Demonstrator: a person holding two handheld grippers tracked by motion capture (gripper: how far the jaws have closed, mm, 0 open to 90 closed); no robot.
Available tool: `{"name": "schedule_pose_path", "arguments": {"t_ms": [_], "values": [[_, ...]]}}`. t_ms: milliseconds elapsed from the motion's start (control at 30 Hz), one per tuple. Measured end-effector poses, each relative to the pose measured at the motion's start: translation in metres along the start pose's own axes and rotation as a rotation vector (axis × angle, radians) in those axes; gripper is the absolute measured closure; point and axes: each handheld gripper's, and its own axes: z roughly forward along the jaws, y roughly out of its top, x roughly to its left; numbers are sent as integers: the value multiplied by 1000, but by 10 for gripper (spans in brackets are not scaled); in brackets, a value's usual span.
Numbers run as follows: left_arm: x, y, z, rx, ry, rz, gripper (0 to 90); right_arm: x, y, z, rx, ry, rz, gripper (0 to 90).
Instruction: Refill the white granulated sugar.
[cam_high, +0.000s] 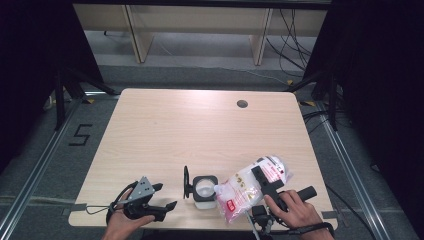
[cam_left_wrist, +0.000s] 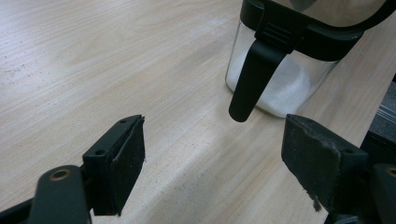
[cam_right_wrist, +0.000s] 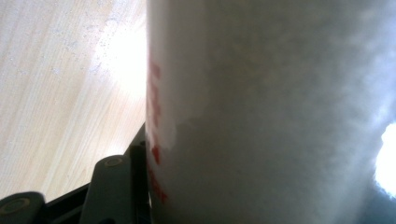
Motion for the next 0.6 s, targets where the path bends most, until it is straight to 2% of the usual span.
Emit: {"name": "schedule_pose_path", "arguments": {"t_ms": [33,100,167,200,300,367,400,433,467,533,567,600], "values": [[0,0,0,1,3,-8,212,1,0,0,3,1,9,438],[1,0,0,-4,2,18,212,1,0,0,4,4,8,438],[1,0,0,-3,1,18,212,1,0,0,3,8,13,438],[0,0,-1,7,1,-9,211,0,0,-1,8,6,6,438],[-1,0,1,-11,-2,-18,212,0,0,0,1,3,5,439],[-1,0,0,9,1,-10,212,1,0,-1,5,12,17,439],[-1,0,-1,8,6,-7,211,0,0,-1,10,12,3,439],[-1,0,-1,8,6,-8,212,4,0,-2,25,14,63,439],[-1,0,-1,8,6,-8,211,1,0,-2,17,9,25,439],[-1,0,0,5,1,-11,212,0,0,-1,10,3,3,440],[-1,0,0,0,1,-17,211,1,0,-2,20,6,19,439],[-1,0,1,-3,0,-19,212,0,0,-2,18,6,12,439]]}}
